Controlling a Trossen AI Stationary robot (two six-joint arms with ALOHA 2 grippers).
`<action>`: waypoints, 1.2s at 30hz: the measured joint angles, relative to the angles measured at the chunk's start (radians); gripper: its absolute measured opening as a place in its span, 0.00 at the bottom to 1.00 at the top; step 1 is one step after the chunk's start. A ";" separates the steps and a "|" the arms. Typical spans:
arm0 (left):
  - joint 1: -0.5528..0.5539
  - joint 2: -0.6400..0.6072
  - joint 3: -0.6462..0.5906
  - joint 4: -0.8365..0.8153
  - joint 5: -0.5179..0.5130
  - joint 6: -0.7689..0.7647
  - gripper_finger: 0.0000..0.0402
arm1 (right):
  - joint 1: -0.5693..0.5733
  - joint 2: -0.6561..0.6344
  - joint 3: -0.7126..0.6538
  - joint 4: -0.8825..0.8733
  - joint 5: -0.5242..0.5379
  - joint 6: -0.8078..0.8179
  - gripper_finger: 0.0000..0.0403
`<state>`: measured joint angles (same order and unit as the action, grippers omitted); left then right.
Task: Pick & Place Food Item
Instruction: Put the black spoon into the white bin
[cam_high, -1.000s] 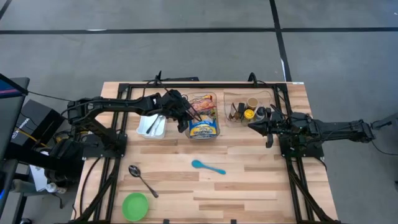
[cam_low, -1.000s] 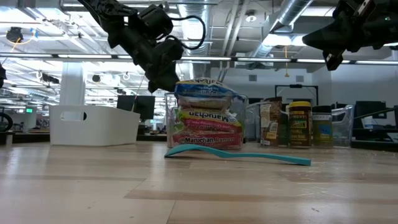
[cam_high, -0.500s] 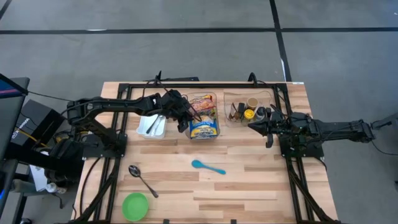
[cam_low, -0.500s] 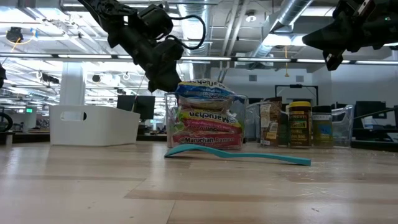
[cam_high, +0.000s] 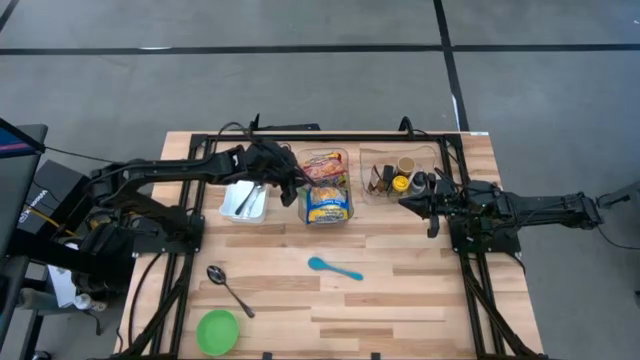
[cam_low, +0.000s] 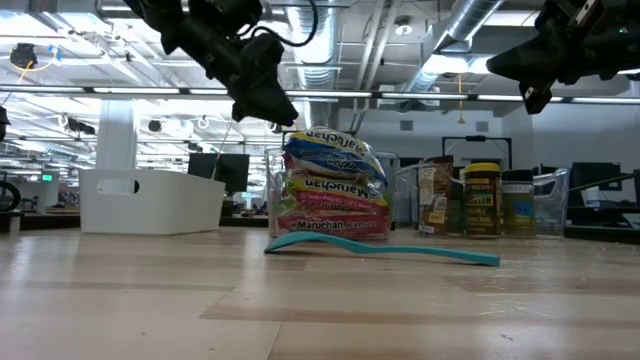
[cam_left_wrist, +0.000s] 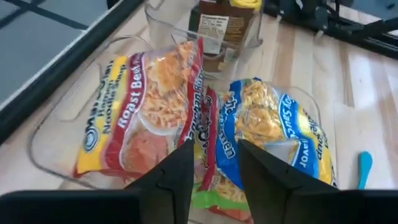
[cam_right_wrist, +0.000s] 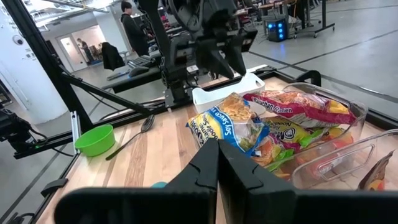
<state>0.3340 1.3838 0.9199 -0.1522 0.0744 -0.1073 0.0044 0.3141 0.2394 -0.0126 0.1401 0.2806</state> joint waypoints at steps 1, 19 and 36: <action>0.000 -0.009 0.000 -0.007 -0.005 -0.001 0.30 | 0.000 0.000 0.000 -0.002 0.000 0.000 0.00; -0.153 -0.320 0.000 0.146 0.009 -0.537 0.18 | 0.000 0.000 0.000 -0.003 -0.001 0.000 0.00; -0.517 -0.446 0.001 0.328 0.008 -0.622 0.01 | 0.000 0.000 0.000 -0.003 -0.001 0.000 0.00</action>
<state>-0.1827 0.9381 0.9207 0.1763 0.0828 -0.7292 0.0044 0.3140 0.2394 -0.0154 0.1390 0.2806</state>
